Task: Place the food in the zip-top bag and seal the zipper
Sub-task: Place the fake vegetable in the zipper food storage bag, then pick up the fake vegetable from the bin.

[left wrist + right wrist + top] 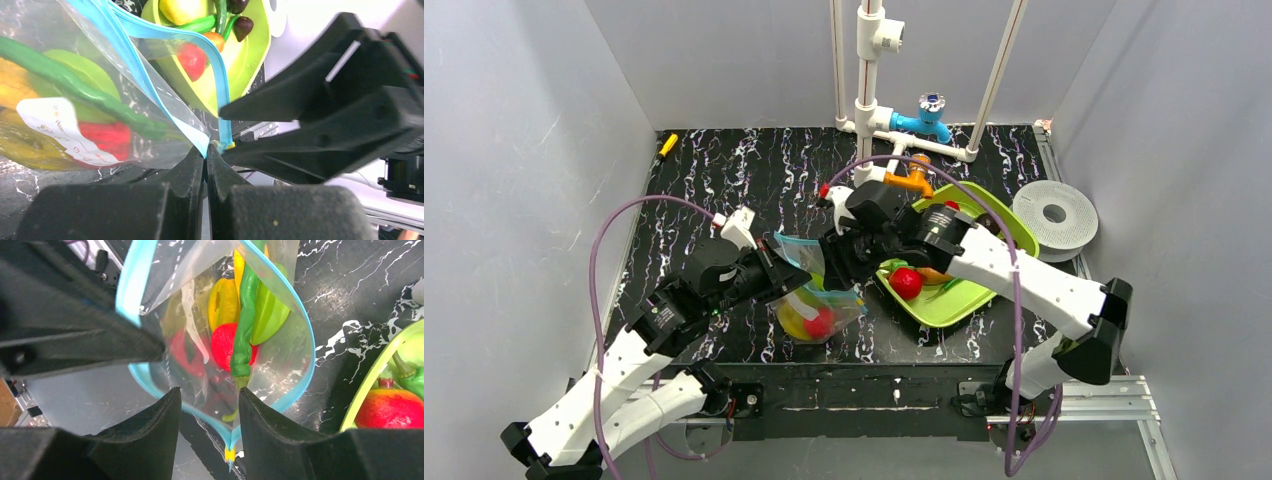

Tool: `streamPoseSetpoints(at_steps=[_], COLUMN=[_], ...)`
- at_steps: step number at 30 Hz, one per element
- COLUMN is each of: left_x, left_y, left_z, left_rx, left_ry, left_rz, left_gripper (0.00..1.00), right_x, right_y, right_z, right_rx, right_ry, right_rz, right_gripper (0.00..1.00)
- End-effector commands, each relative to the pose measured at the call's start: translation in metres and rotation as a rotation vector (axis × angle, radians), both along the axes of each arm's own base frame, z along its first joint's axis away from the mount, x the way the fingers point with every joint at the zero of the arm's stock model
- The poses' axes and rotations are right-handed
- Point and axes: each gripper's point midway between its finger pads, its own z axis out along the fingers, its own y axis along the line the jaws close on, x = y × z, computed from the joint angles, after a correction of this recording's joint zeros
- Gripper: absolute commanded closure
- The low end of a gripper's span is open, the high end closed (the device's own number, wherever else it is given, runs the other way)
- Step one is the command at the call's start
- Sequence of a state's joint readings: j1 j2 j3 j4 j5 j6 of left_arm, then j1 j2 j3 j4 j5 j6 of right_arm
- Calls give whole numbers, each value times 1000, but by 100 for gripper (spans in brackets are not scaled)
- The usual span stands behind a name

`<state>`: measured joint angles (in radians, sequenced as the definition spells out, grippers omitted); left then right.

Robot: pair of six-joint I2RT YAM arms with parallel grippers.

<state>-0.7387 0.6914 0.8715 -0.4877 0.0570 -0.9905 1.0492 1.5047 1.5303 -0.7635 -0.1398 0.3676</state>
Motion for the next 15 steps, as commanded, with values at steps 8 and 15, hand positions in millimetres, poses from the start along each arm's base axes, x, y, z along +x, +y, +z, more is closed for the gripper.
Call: streamPoseSetpoints(at_steps=[8,15], left_x=[13,14], left_y=[21,32], left_z=[4,-1], left_rx=[144,174], left_ry=[-56,-54], left_rz=[70,108], left_gripper=[100,100], right_x=[27,53], right_y=[-55,-120], right_z=[105,102], right_rx=[187,212], right_ry=[-334,-461], right_rz=[-206,-480], right_gripper=[48,43])
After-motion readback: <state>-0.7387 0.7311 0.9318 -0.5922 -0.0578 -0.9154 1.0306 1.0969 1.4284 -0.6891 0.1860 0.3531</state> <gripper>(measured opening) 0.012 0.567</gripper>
